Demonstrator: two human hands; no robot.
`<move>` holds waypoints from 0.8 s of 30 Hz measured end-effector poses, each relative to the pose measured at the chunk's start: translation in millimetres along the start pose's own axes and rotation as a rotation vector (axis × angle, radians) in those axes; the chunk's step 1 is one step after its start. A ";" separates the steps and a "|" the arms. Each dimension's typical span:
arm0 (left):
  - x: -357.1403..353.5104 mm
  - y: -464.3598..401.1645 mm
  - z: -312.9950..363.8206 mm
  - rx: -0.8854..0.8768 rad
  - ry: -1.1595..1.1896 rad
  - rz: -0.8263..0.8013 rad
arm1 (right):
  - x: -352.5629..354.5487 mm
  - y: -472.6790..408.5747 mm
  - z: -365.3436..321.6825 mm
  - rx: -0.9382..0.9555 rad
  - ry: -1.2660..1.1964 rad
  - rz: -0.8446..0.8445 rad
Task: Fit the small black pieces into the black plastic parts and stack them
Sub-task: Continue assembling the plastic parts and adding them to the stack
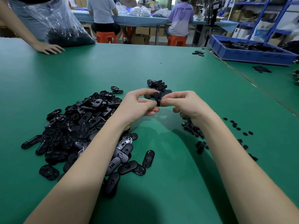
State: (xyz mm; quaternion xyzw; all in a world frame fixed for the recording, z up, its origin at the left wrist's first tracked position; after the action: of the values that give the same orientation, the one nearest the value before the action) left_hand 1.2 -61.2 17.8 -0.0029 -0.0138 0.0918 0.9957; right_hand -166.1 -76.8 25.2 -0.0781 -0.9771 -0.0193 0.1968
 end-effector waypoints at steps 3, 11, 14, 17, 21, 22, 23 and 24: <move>-0.6 0.8 0.7 -0.017 -0.006 -0.012 | -1.5 -1.2 4.5 -0.036 -0.016 -0.010; -0.9 0.9 3.2 -0.049 -0.012 -0.029 | -4.3 -5.4 10.0 -0.061 -0.089 0.008; 0.1 0.5 4.0 -0.070 -0.037 -0.023 | -5.3 -4.9 11.2 -0.077 -0.097 0.005; 0.4 0.7 3.9 -0.085 -0.062 -0.021 | -5.4 -3.8 12.1 -0.088 -0.097 0.021; 2.5 -0.4 5.2 -0.133 -0.123 -0.006 | -4.3 -2.3 11.8 -0.103 -0.077 0.049; 3.2 -1.1 5.9 -0.153 -0.149 0.003 | -4.5 -1.9 11.8 -0.108 -0.078 0.051; 3.8 -2.0 6.5 -0.171 -0.172 0.014 | -4.6 -1.4 11.5 -0.113 -0.081 0.054; 3.9 -2.5 7.0 -0.186 -0.190 0.022 | -4.9 -0.9 11.4 -0.117 -0.085 0.056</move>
State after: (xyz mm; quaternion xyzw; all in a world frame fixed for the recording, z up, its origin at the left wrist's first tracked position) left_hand 5.3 -62.9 24.9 -0.0864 -0.1166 0.1010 0.9842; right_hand -166.1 -77.7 12.9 -0.1176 -0.9792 -0.0675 0.1507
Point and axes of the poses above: each hand's wrist, its own y-axis away from the middle knuckle, its own x-axis out of the back of the hand, z = x × y, the point moved 8 cm from there along -y, towards the middle knuckle, and after that the axes turned 14 degrees about z, right-handed, at the moved point
